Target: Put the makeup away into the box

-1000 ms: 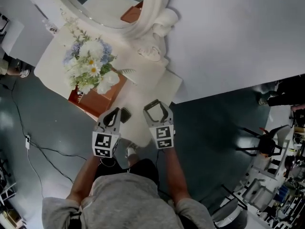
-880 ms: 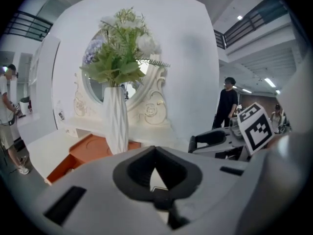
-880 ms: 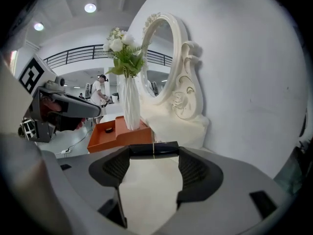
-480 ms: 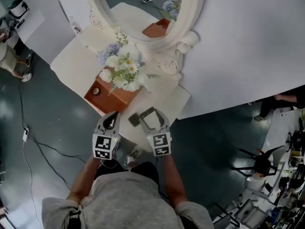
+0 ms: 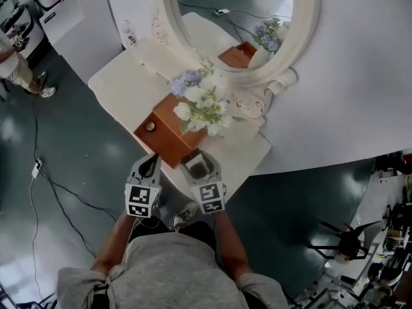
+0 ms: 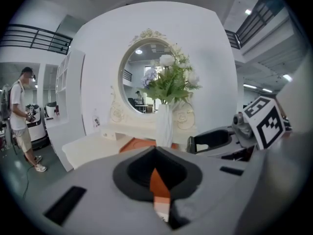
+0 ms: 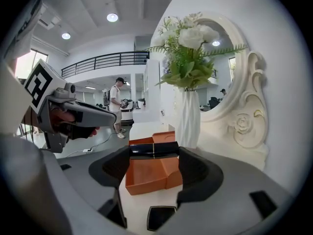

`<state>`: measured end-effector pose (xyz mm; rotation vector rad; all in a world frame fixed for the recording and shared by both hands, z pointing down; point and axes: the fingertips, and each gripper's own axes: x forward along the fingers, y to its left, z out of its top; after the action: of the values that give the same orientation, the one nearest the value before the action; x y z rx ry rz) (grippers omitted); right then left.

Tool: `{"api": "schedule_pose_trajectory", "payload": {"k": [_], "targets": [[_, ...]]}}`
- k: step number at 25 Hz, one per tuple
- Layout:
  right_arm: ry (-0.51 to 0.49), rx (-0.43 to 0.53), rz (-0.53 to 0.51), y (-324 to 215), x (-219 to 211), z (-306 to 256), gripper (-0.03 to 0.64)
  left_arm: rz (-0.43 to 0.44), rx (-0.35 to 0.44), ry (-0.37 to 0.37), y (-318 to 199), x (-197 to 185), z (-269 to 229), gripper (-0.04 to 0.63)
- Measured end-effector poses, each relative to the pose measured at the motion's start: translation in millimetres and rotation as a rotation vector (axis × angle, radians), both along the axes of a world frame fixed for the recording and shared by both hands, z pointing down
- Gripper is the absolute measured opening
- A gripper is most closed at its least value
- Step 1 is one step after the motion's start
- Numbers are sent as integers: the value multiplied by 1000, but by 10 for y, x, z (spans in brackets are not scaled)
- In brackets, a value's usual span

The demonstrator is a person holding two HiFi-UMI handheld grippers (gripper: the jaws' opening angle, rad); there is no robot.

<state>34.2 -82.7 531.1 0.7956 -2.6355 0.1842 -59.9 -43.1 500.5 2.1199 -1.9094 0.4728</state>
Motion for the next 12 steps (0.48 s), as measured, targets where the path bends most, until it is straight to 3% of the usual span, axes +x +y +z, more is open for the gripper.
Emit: {"api": "schedule_pose_trajectory", "payload": {"k": [12], "targets": [[55,-44,-103,-105,-954,192,325,-105,-34,16,53,-911,150,0]]}}
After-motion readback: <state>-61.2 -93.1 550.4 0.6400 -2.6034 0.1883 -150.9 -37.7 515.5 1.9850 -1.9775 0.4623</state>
